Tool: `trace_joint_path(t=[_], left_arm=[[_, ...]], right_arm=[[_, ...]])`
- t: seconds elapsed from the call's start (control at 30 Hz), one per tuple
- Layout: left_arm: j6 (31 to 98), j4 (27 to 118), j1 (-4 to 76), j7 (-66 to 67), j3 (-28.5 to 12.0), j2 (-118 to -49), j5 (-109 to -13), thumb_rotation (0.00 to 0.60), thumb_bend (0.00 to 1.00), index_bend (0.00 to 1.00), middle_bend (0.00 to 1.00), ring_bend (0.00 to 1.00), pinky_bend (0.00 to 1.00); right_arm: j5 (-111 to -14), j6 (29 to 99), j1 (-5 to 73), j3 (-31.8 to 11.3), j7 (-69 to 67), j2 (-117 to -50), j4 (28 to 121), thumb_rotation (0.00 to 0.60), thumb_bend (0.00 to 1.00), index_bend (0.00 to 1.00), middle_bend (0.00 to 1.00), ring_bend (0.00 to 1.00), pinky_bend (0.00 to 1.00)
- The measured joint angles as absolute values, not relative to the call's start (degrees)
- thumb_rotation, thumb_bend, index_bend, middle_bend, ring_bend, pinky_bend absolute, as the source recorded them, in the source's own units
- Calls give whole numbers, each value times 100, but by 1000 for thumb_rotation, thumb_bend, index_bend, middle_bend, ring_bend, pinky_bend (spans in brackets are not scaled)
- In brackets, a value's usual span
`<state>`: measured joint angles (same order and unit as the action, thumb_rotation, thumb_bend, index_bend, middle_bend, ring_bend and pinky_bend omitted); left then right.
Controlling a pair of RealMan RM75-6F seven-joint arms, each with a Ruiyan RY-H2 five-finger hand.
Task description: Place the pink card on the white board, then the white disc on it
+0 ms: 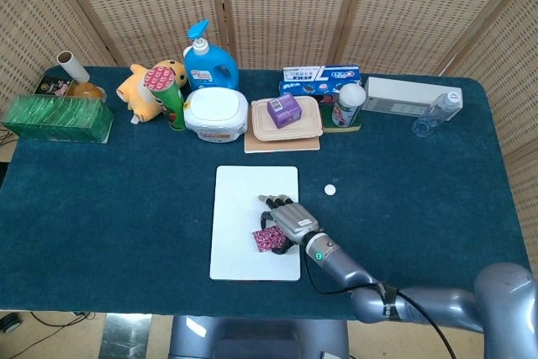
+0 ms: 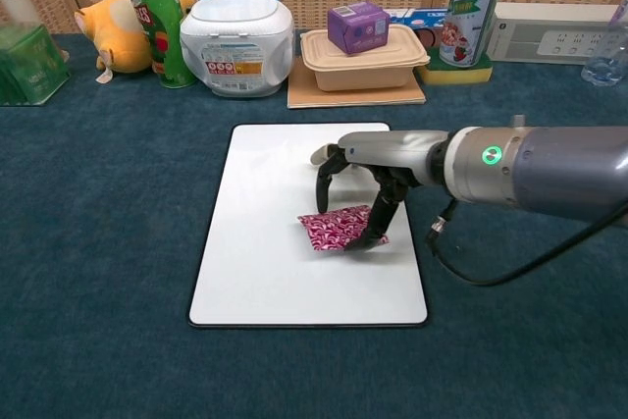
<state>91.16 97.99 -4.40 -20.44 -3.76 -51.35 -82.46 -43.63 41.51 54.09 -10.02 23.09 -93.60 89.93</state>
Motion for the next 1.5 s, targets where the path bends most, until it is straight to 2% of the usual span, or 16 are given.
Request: trace_joint_path(t=[0.2,0.3,0.37,0.43,0.6,0.87,1.07,1.27,1.5], left_arm=[[9105,9802,-427,-2025,-368,-5135,-8274,600,0,0,0,0,0],[9110,9801,-429,-2033,-368,-5134,-8272,600,0,0,0,0,0],[9112,9800,-429,-2044,-371,-5131,-8270,600,0,0,0,0,0],[9114,9799,-430,-2056,-369,-5129,-8276,600,0,0,0,0,0],[9140,9793,-443,-2075,-361,-5124,-8296,600,0,0,0,0,0],[9144,9802,-440,-2028,-351,-5125,-8320,600,0,0,0,0,0],[9176,9829,-443,-1943,-336,-5139,-8362,600,0,0,0,0,0],[9151,9849,-429,-1879,-338,-5152,-8337,600,0,0,0,0,0],[9147,9880,-418,-1759,-328,-5179,-8354,600,0,0,0,0,0]], right_arm=[[-3731,4619,5825,-1060,2846,-9659,8973,600,315,410,28,0,0],[-3548,4827,5924,-1064,3034,-9730,8992,600,295,320,13,0,0],[-3421,4923,5965,-1065,3118,-9738,9041,600,263,213,1,0,0],[-3300,4987,6004,-1059,3208,-9718,9101,600,240,147,0,0,0],[-3258,5187,5997,-1064,3230,-9613,9187,600,167,98,0,0,0],[-3675,5476,5788,-1003,3145,-9044,9473,600,166,123,0,0,0],[-4021,5734,5525,-860,3085,-8678,9292,600,162,228,0,0,0],[-4128,5593,5268,-759,2735,-8479,8834,600,192,315,0,0,0],[-4141,5229,5080,-756,2252,-8516,8278,600,227,340,0,0,0]])
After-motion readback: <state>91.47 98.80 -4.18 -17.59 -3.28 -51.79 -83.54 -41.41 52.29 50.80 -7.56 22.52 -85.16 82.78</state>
